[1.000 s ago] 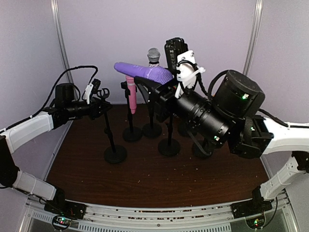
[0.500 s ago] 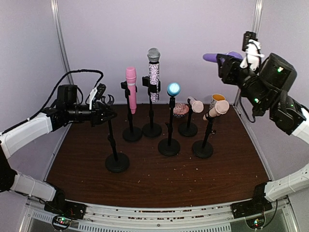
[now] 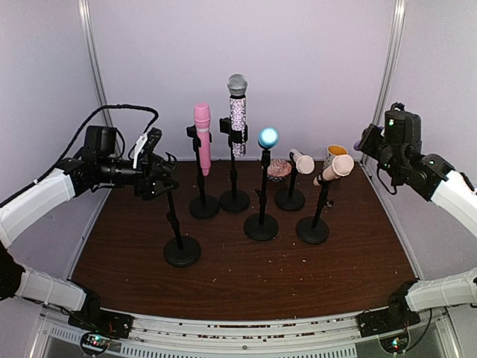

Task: Remove the microphone from the stand
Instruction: Place the microphone stand at the center of the board, then place the microphone at the center of the board.

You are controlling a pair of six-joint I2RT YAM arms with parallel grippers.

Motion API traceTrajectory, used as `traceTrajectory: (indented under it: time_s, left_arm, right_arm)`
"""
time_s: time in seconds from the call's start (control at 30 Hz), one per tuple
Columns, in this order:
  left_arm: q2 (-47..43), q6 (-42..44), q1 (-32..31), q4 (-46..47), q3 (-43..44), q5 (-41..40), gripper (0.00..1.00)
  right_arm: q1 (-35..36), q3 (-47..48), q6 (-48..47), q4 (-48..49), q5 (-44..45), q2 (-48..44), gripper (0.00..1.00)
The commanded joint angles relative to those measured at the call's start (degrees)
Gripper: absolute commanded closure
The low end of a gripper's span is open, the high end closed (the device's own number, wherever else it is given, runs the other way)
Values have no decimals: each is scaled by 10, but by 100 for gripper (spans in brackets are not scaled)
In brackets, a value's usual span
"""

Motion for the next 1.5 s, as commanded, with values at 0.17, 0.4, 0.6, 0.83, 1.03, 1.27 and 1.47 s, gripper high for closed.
traceTrajectory:
  time_s: [0.17, 0.4, 0.6, 0.83, 1.03, 1.27, 1.47]
  left_arm:
    - [-47, 97, 1, -171, 58, 20, 2]
    - [-49, 161, 21, -274, 77, 27, 2]
    - [-61, 161, 33, -277, 75, 23, 2]
    - [-57, 155, 63, -284, 76, 26, 2]
    - [-54, 154, 95, -292, 93, 34, 2]
    - [-38, 137, 115, -294, 102, 50, 2]
    - [-40, 127, 115, -294, 110, 49, 2]
  right_arm:
    - [-162, -46, 147, -7, -238, 115, 100]
    - [-223, -48, 212, 37, -401, 212, 100]
    - [-235, -33, 241, 35, -435, 267, 100]
    - [-261, 35, 267, -62, -421, 377, 100]
    - [-275, 57, 283, -91, -409, 428, 86]
    - [-275, 65, 284, -118, -380, 452, 79]
    - [-276, 61, 301, -140, -378, 469, 64]
